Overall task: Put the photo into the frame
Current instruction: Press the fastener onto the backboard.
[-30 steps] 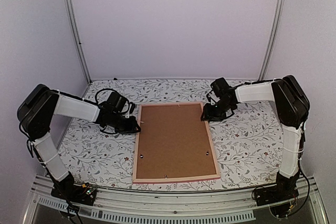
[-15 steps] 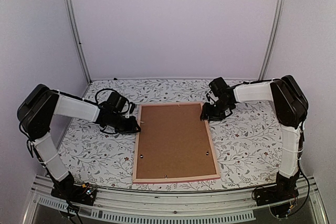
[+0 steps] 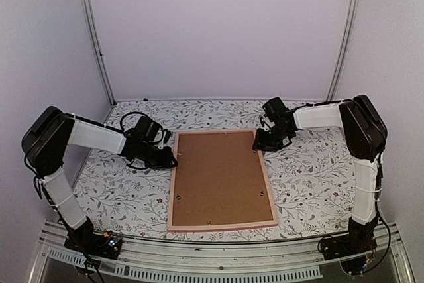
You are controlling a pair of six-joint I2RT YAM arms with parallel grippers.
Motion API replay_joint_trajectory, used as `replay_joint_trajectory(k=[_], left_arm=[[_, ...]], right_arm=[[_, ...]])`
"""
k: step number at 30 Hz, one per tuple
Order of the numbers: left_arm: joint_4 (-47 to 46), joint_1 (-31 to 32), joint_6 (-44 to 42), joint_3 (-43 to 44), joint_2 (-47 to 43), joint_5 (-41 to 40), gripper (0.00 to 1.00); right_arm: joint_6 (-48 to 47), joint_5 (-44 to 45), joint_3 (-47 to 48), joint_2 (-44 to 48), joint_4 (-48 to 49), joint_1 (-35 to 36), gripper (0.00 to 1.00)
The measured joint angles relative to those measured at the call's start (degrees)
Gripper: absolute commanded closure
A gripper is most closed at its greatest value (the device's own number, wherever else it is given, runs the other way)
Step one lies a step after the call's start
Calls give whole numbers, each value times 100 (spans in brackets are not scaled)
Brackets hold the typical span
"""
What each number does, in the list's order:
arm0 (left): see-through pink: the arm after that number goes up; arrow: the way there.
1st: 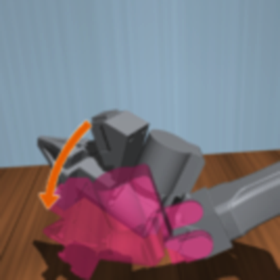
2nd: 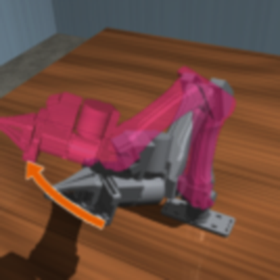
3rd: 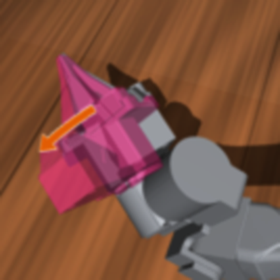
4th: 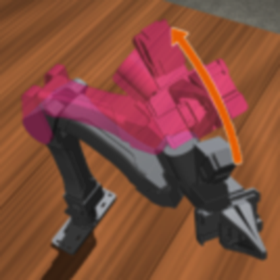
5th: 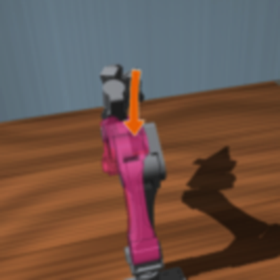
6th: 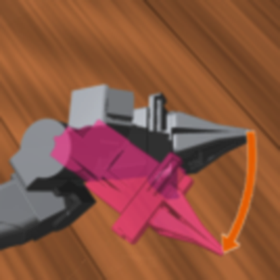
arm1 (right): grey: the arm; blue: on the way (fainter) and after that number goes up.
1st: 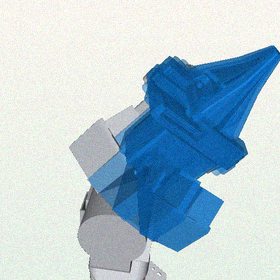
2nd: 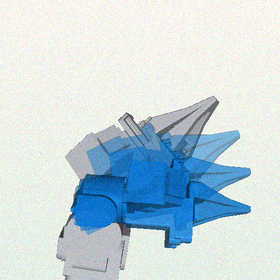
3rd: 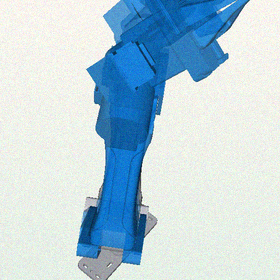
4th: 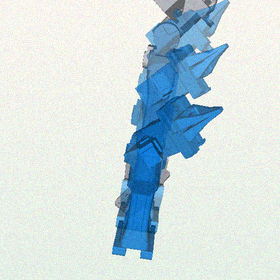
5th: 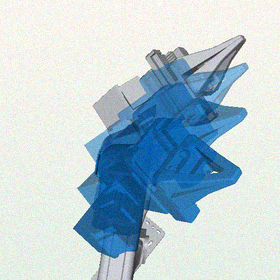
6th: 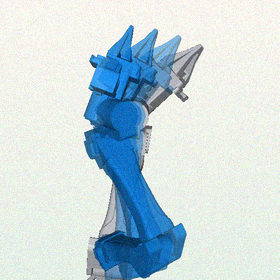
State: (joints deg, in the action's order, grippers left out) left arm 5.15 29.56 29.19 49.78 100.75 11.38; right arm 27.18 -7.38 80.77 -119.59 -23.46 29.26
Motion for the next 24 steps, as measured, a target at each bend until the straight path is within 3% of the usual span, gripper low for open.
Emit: replay_joint_trajectory(k=[24], left_arm=[[4, 2, -33, 0, 0, -9, 79]], right_arm=[[-1528, -691, 181, -94, -210, -262, 74]])
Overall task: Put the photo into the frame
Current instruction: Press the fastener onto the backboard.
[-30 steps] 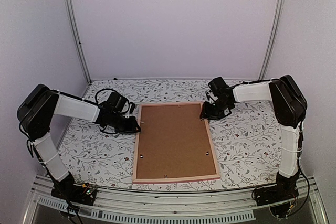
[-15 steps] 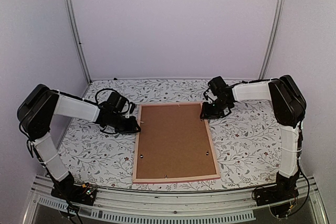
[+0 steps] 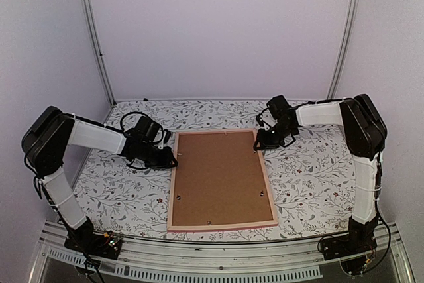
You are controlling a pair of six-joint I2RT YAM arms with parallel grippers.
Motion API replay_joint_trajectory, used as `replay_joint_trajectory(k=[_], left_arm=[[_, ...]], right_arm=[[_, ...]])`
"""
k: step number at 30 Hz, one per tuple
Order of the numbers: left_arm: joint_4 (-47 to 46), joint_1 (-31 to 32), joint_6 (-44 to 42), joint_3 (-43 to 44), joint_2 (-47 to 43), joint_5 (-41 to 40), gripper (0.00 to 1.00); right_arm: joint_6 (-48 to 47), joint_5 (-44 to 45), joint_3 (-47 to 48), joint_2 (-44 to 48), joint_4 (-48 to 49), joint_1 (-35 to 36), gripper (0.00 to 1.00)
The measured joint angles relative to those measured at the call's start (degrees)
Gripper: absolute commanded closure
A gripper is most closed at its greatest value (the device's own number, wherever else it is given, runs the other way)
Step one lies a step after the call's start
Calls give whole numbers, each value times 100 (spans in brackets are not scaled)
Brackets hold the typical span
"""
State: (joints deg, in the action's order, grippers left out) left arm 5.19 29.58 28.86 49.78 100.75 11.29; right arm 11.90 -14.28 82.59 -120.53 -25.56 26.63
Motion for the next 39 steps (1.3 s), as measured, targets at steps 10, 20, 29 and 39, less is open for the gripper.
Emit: replay_joint_trajectory(k=[10, 20, 29, 39], left_arm=[[13, 0, -15, 9, 0, -2, 79], [17, 0, -22, 9, 0, -4, 79], [20, 0, -24, 11, 0, -13, 79], [92, 4, -35, 57, 0, -24, 74]], right_arm=[[-581, -448, 212, -144, -260, -120, 75], [-1154, -643, 402, -245, -492, -186, 67], [-861, -1145, 348, -254, -461, -466, 47], [-245, -1368, -365, 179, -74, -579, 41]])
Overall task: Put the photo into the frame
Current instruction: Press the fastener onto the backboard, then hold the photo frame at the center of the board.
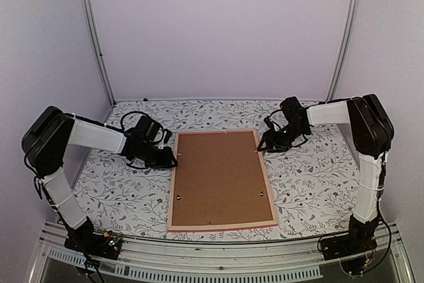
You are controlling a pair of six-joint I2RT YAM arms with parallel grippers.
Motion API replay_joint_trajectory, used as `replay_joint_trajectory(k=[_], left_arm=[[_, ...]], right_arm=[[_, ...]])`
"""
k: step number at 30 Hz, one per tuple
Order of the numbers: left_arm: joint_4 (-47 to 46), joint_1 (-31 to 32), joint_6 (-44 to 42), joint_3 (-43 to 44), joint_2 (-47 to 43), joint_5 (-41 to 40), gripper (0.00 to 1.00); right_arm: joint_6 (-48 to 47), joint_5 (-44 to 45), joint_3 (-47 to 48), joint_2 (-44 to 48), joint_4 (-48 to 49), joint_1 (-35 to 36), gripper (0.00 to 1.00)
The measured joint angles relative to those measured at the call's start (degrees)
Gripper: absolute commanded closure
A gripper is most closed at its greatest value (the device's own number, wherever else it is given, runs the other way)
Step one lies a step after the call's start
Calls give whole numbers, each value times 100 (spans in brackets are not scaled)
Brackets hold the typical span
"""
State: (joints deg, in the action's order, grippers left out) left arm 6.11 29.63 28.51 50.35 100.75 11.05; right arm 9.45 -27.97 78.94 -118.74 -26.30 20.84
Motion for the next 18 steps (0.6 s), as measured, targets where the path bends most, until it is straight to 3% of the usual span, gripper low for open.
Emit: replay_joint_trajectory(k=[9, 18], left_arm=[[66, 0, 2, 28, 0, 0, 64], [68, 0, 13, 26, -142, 44, 34]], right_arm=[[271, 393, -1169, 885, 157, 356, 39], [621, 658, -1895, 1445, 380, 916, 42]])
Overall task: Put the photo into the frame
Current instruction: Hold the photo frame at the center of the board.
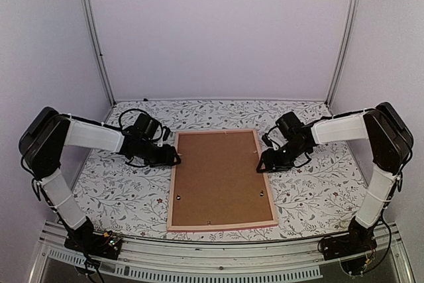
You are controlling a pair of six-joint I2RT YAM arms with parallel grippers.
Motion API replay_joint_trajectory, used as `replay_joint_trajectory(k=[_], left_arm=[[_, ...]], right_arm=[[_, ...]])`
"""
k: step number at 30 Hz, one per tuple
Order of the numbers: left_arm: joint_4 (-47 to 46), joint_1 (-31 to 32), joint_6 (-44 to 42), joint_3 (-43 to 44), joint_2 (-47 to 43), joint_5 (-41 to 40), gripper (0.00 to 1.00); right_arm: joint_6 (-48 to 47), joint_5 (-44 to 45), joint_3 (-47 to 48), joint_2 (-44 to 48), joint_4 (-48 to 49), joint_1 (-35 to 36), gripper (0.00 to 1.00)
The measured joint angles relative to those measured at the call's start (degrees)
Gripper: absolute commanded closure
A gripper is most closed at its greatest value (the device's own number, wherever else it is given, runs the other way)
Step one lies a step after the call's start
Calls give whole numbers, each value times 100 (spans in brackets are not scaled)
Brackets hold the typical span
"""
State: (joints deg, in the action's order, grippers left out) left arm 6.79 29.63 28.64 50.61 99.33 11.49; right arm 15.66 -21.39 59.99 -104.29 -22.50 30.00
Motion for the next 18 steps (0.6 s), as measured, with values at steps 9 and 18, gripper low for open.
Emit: replay_joint_trajectory(k=[9, 18], left_arm=[[-31, 15, -9, -280, -837, 208, 25], [380, 485, 168, -1220, -1893, 409, 23]], right_arm=[[568, 391, -98, 72, 127, 151, 65], [1451, 754, -98, 35, 535, 151, 80]])
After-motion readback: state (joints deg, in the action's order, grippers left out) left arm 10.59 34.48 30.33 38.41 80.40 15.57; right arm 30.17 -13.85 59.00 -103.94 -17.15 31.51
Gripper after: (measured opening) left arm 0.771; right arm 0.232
